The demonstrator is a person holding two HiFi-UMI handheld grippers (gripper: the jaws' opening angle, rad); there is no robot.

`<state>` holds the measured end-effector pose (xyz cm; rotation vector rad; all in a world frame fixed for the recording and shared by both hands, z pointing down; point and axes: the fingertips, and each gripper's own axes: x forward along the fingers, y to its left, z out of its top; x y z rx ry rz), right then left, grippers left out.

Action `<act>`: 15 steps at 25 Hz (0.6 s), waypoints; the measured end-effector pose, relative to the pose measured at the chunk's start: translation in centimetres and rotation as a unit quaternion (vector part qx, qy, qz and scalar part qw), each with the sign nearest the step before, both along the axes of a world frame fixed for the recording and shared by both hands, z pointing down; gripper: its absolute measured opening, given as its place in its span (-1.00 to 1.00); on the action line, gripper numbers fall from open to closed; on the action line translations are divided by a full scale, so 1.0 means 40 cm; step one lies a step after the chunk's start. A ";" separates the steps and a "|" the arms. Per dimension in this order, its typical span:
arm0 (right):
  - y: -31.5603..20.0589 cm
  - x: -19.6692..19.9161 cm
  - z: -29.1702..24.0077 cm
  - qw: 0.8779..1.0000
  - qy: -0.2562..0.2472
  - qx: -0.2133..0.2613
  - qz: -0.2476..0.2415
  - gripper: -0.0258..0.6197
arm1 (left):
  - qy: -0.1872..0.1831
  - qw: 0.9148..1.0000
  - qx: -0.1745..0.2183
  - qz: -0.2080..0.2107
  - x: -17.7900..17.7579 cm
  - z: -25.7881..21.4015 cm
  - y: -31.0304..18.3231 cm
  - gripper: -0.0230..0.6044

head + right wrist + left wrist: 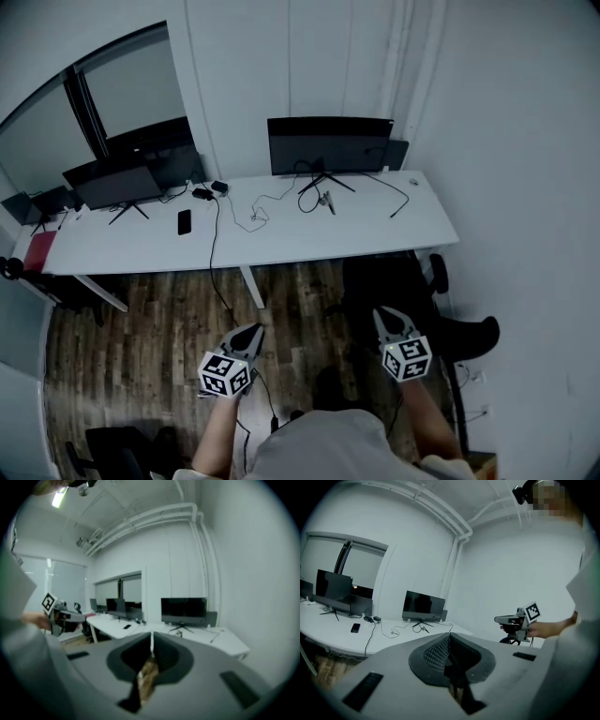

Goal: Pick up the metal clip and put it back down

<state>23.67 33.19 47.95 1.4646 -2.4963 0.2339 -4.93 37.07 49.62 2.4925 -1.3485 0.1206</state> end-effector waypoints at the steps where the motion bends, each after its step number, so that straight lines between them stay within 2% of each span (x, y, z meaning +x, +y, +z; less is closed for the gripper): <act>1: -0.017 0.001 -0.001 1.000 -0.002 0.000 -0.002 -0.82 | 0.000 1.000 0.000 -0.001 0.004 -0.003 -0.014 -0.82; 9: -0.159 0.006 0.011 1.000 -0.005 -0.014 -0.011 -0.82 | 0.001 1.000 0.008 0.011 0.053 -0.014 -0.129 -0.82; 15: -0.277 0.006 0.027 0.999 -0.004 -0.022 -0.024 -0.82 | 0.000 1.000 0.001 0.001 0.063 0.000 -0.225 -0.82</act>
